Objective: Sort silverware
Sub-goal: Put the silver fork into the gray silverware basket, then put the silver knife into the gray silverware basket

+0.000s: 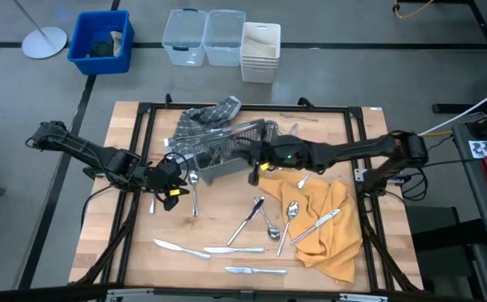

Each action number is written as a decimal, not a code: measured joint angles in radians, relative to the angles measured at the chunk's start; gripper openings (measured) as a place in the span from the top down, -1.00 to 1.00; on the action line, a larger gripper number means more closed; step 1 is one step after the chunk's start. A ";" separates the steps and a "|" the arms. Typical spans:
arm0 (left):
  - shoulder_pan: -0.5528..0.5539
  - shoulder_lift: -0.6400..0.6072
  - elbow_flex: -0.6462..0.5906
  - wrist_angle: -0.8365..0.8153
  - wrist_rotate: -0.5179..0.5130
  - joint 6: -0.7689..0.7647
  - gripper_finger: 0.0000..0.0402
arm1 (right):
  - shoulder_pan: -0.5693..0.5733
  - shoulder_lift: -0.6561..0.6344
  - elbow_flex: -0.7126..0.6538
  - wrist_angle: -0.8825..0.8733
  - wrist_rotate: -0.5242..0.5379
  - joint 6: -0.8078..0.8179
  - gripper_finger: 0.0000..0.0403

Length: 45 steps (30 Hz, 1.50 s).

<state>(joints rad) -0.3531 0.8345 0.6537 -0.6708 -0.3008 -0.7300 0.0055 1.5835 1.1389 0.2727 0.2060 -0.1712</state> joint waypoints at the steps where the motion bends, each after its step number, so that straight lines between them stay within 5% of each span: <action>1: 0.000 0.000 0.000 0.000 0.000 0.000 0.30 | 0.000 -0.012 0.000 -0.007 0.031 -0.030 0.99; 17: 0.000 0.000 0.000 0.001 0.000 0.004 0.30 | 0.000 -0.055 0.000 -0.068 0.298 -0.238 1.00; 32: -0.014 0.039 0.000 0.073 0.002 0.003 0.30 | 0.000 -0.017 0.002 -0.170 0.219 -0.221 0.94; 45: -0.178 0.309 0.000 0.317 0.128 0.021 0.30 | -0.002 0.064 0.001 -0.163 0.236 -0.226 0.68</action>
<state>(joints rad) -0.5308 1.1434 0.6537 -0.3540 -0.1724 -0.7093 0.0040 1.6478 1.1400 0.1093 0.4423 -0.3973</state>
